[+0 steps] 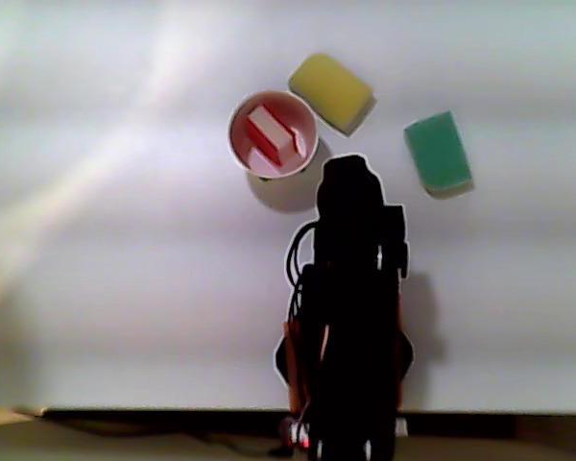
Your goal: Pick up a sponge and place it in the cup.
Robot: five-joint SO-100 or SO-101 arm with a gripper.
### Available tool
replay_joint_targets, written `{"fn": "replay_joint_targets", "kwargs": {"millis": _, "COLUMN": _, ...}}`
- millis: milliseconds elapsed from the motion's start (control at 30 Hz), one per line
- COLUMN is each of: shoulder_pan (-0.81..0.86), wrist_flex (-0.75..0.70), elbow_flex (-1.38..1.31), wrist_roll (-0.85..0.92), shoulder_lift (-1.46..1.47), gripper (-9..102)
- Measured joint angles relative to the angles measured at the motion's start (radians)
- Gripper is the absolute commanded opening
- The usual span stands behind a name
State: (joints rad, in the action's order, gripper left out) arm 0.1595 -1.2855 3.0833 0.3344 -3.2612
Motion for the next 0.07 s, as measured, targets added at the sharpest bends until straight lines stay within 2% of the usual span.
{"fn": "replay_joint_targets", "kwargs": {"millis": 67, "shoulder_pan": 0.0, "wrist_flex": 0.0, "elbow_flex": 0.0, "wrist_roll": 0.0, "shoulder_lift": 0.0, "gripper": 0}}
